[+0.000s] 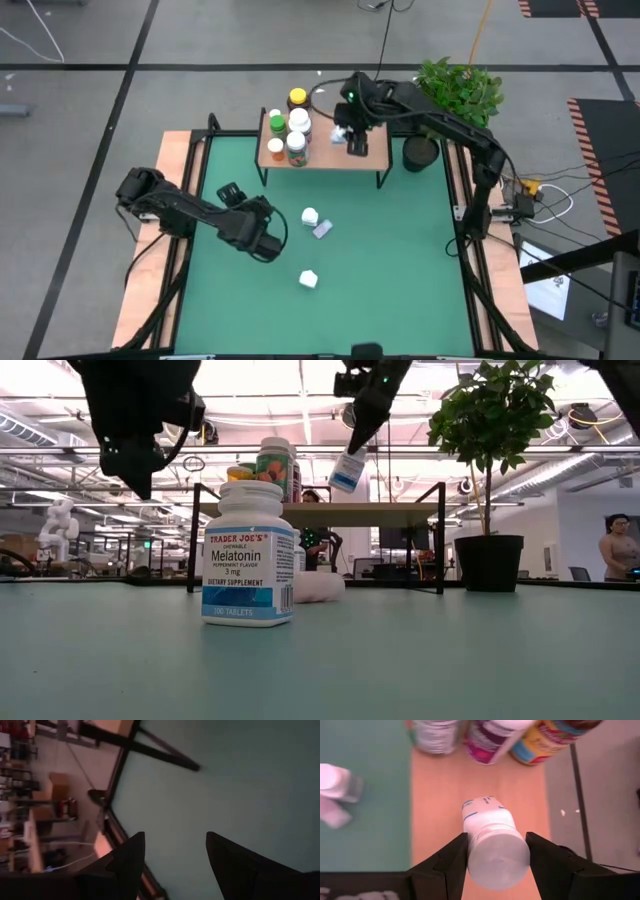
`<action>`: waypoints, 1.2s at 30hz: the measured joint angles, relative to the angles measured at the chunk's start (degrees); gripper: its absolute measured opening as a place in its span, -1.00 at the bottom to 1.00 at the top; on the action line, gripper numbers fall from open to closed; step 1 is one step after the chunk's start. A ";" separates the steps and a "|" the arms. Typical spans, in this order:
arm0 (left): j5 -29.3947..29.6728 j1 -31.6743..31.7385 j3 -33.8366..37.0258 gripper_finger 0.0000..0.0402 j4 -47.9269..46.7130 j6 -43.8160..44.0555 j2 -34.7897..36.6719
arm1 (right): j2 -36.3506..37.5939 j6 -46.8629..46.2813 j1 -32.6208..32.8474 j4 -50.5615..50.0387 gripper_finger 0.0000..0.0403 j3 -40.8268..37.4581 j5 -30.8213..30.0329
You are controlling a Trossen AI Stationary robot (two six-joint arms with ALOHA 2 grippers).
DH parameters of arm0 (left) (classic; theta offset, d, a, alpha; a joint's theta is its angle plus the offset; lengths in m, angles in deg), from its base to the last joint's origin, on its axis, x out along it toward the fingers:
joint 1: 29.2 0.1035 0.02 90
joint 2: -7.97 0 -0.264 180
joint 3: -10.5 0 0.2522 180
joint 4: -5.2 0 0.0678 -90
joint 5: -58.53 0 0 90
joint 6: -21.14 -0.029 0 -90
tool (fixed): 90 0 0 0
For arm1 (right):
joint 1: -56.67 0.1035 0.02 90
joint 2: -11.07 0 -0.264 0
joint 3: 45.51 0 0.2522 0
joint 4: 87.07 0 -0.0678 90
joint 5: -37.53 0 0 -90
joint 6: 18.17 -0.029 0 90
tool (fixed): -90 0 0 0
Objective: Pick and place medicine bottles onto shelf by color
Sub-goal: Put the right white and blue bottle on the shelf
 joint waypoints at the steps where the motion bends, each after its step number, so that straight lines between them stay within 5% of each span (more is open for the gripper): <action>1: 0.02 0.52 0.00 0.05 -0.50 -0.74 0.00 | -0.75 0.81 -0.58 0.15 -0.12 0.86 -0.04; 22: 5.28 15.00 -0.04 0.05 4.62 -24.68 0.00 | -6.69 4.47 -6.08 11.83 -0.12 6.23 2.73; 36: 5.39 19.61 -0.07 0.05 10.50 -29.87 -0.02 | -6.87 -1.29 -9.55 1.02 -0.12 6.18 6.51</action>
